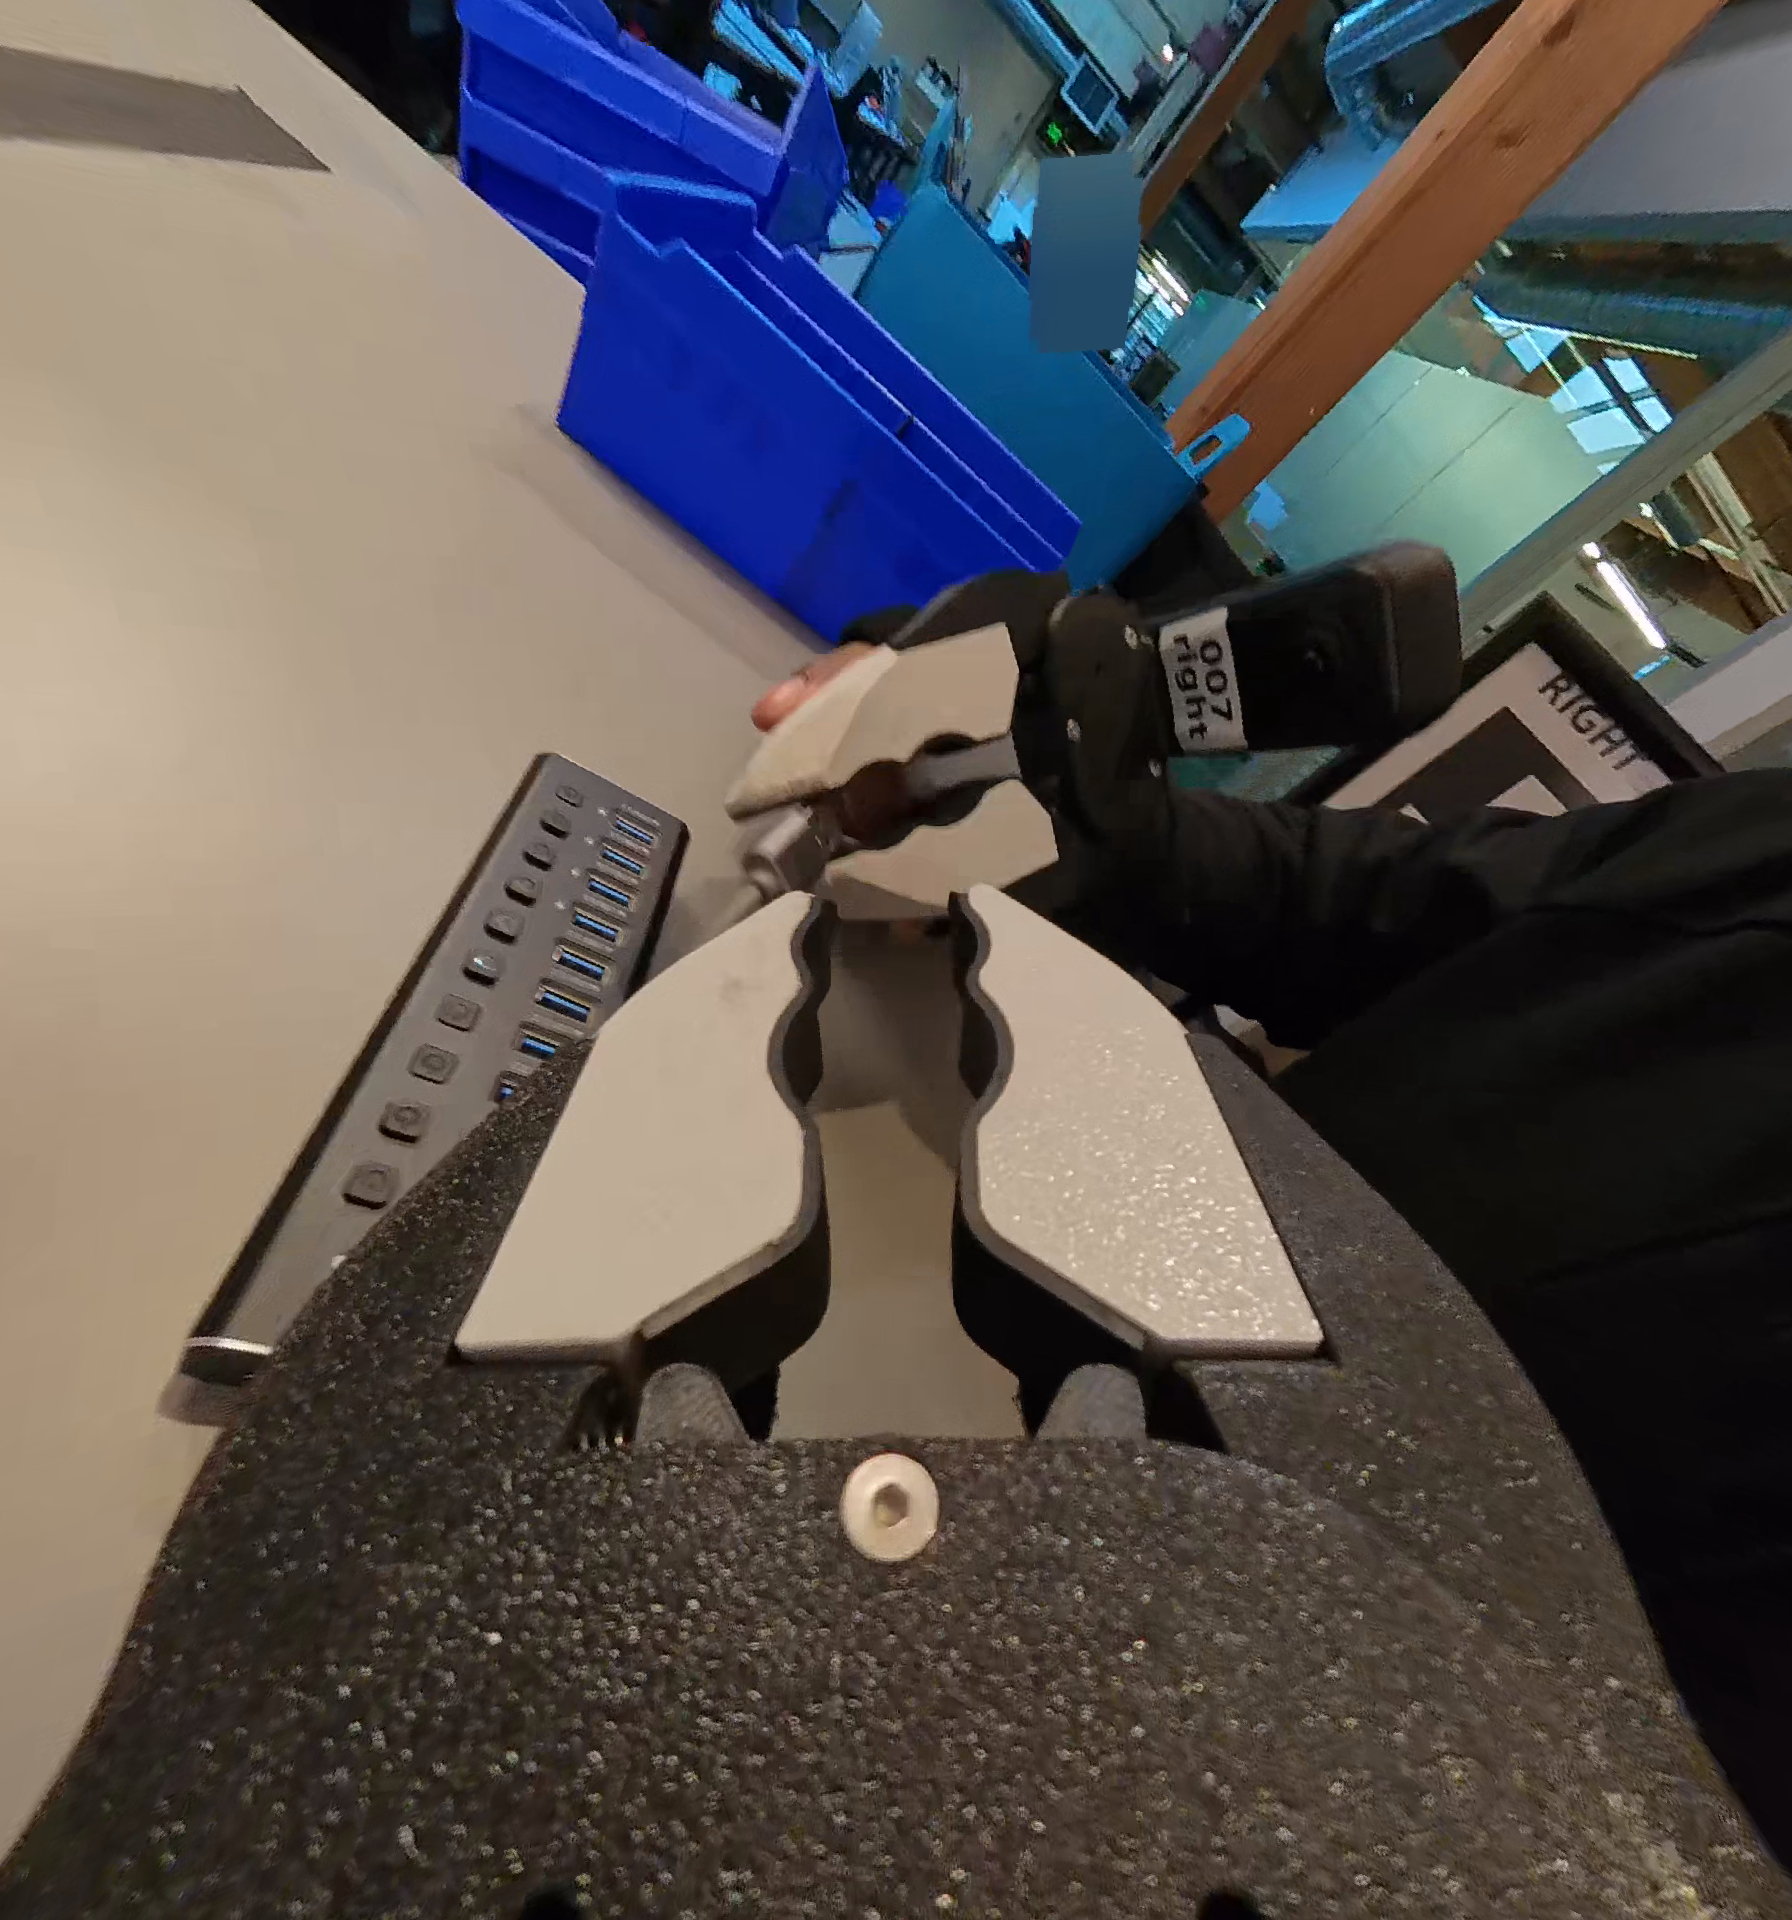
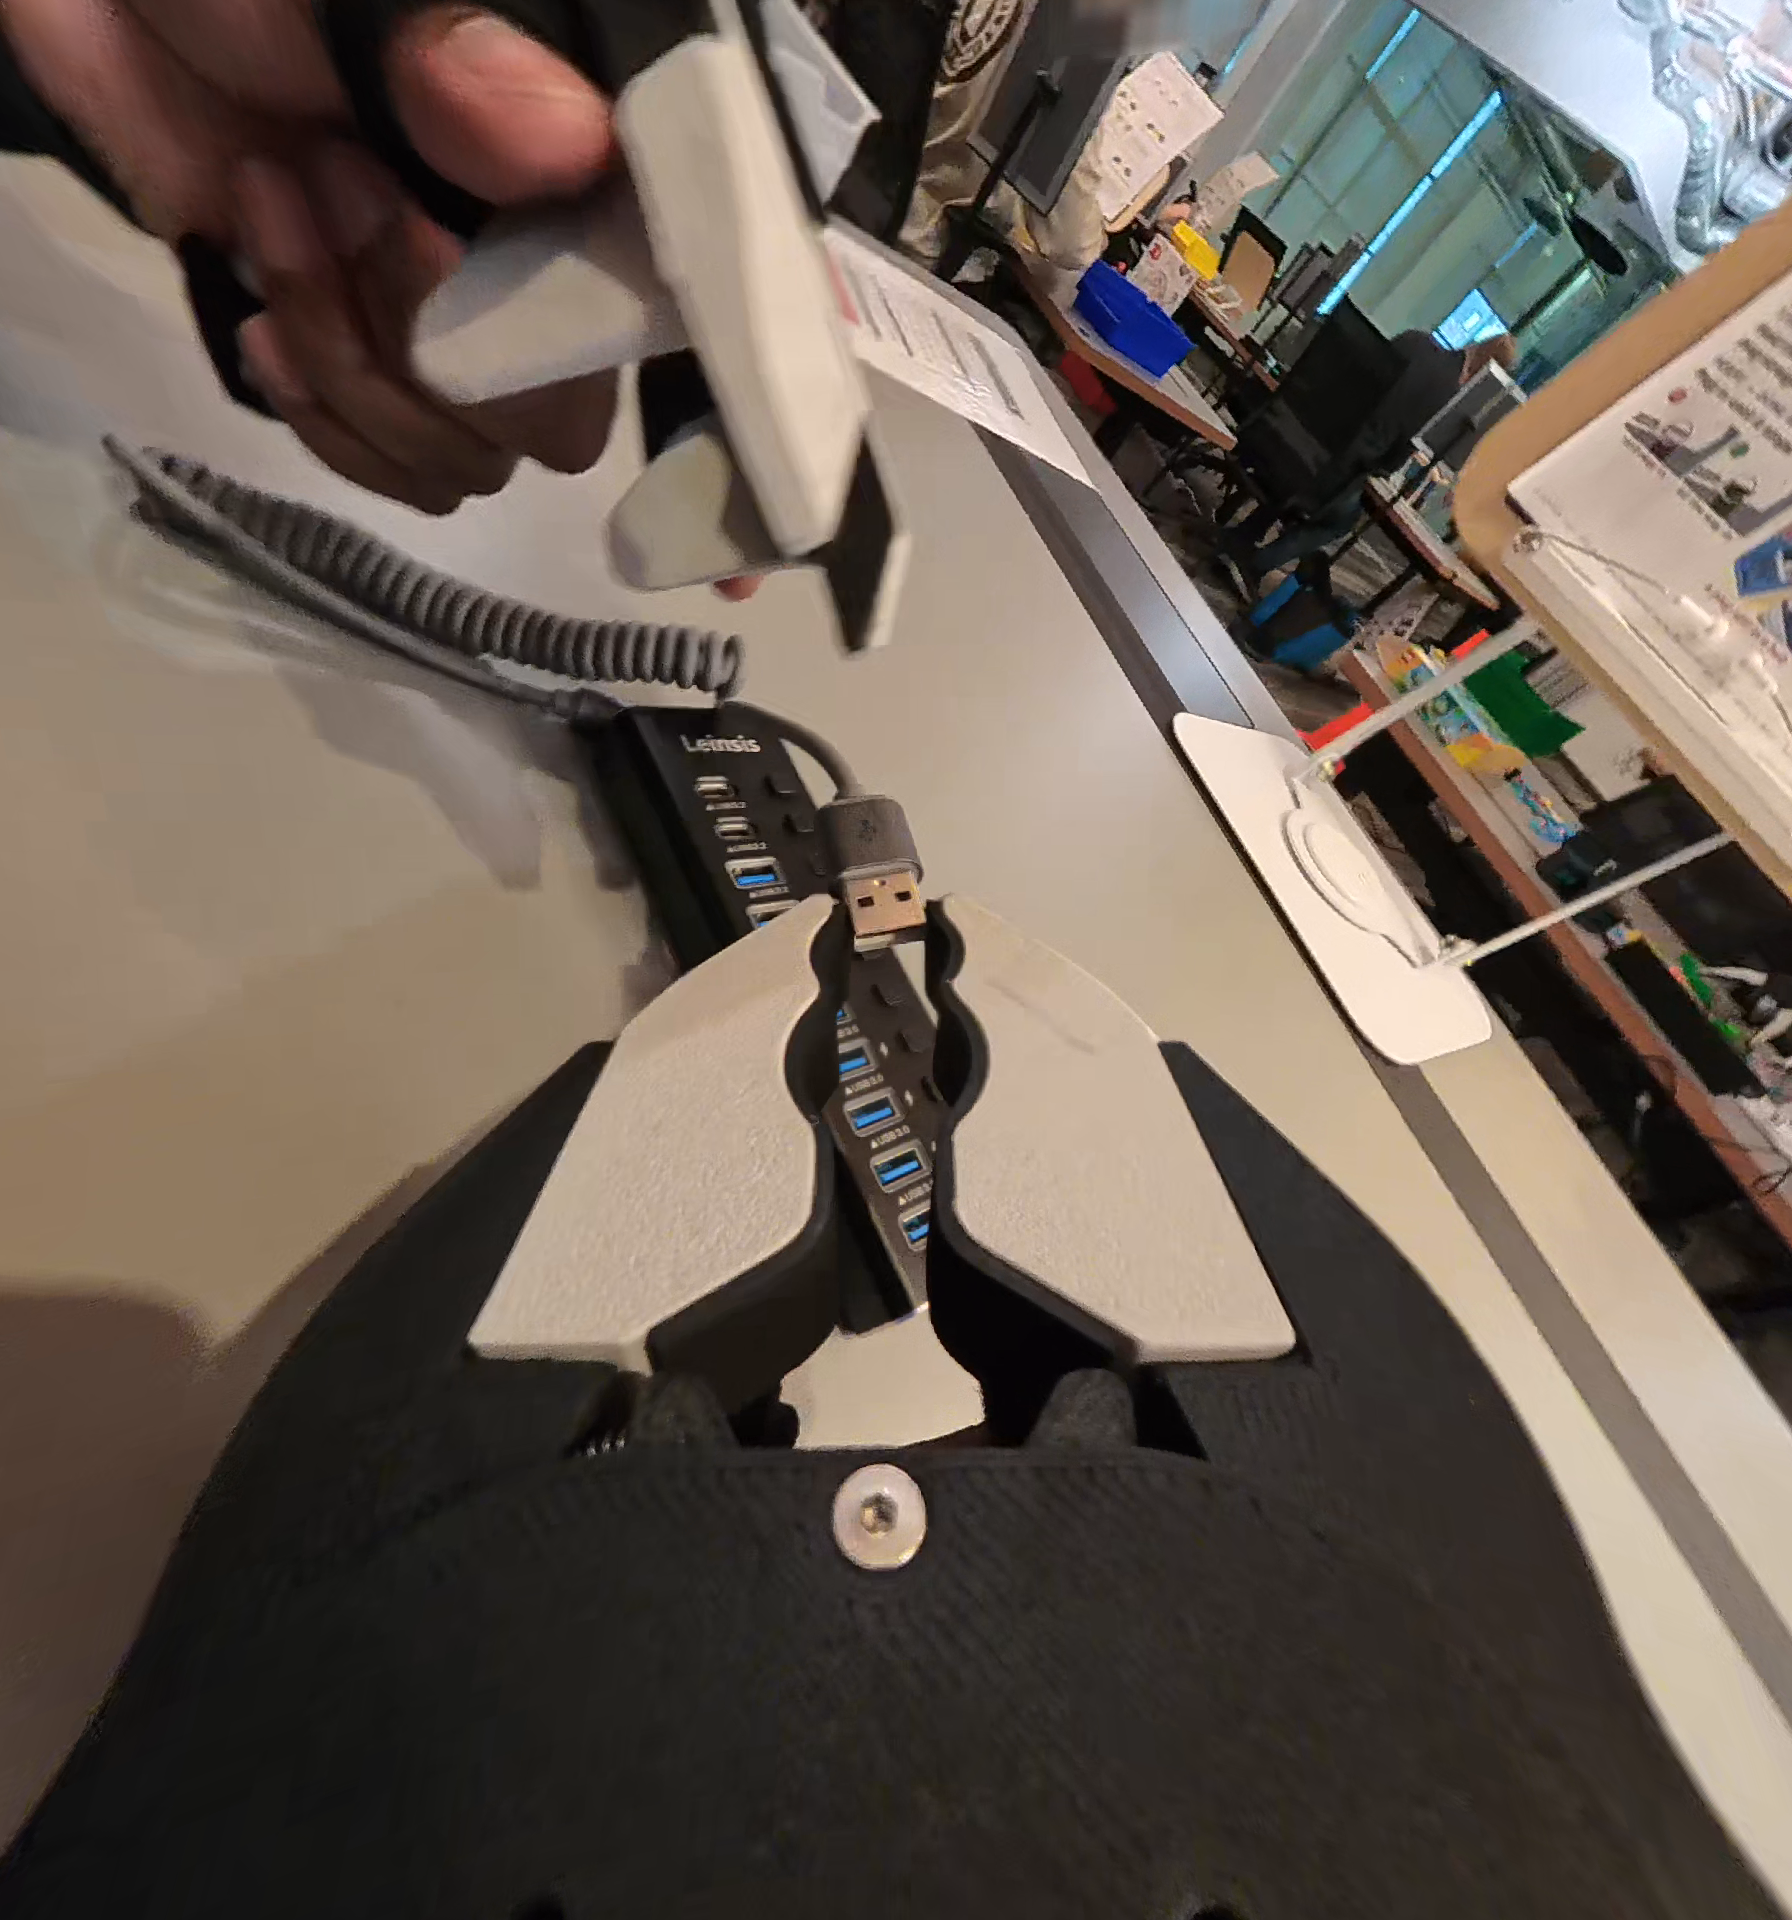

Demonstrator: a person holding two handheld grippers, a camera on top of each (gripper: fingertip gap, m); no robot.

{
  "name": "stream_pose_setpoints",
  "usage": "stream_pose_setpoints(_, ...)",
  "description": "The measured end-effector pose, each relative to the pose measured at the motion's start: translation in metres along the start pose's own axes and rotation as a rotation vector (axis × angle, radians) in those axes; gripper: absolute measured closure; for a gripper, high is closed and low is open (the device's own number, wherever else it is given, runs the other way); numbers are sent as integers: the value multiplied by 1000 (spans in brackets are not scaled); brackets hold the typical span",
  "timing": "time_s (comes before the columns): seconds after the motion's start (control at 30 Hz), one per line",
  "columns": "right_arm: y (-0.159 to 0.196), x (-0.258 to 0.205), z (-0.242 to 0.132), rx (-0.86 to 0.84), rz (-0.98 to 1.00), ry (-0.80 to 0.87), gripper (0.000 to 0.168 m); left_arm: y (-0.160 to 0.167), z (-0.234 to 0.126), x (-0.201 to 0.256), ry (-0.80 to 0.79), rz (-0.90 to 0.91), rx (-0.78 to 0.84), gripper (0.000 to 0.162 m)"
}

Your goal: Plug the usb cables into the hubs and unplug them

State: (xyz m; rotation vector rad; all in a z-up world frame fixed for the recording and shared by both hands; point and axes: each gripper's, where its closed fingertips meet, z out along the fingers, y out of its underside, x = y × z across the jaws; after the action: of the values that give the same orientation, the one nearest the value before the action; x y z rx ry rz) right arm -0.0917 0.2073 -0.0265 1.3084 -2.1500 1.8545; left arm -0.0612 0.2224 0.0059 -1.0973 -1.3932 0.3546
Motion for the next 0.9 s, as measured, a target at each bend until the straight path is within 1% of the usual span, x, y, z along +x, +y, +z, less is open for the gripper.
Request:
stream_pose_setpoints(0.1,-1,11,-2,15,91,33,156,12,11,2,32,-85,-44,140)
stream_pose_setpoints(0.2,-7,15,-3,66,211,28,156,15,21,2,50,-173,-16,139)
stream_pose_setpoints(0.33,-18,12,-2,141,322,-21,156,6,24,2,105,-322,86,127)
stream_pose_setpoints(0.47,-24,11,-1,171,358,-32,157,-12,17,-4,140,-445,256,126)
stream_pose_setpoints(0.6,-27,9,2,177,337,-11,157,-19,13,-13,108,-479,361,135)
stream_pose_setpoints(0.7,-31,6,4,188,304,-5,157,-21,11,-18,73,-467,420,146)
stream_pose_setpoints(0.8,-33,4,6,194,281,0,157,-25,9,-17,78,-467,471,149)
stream_pose_setpoints(0.9,-33,3,7,201,268,-8,157,-27,7,-13,82,-437,480,154)
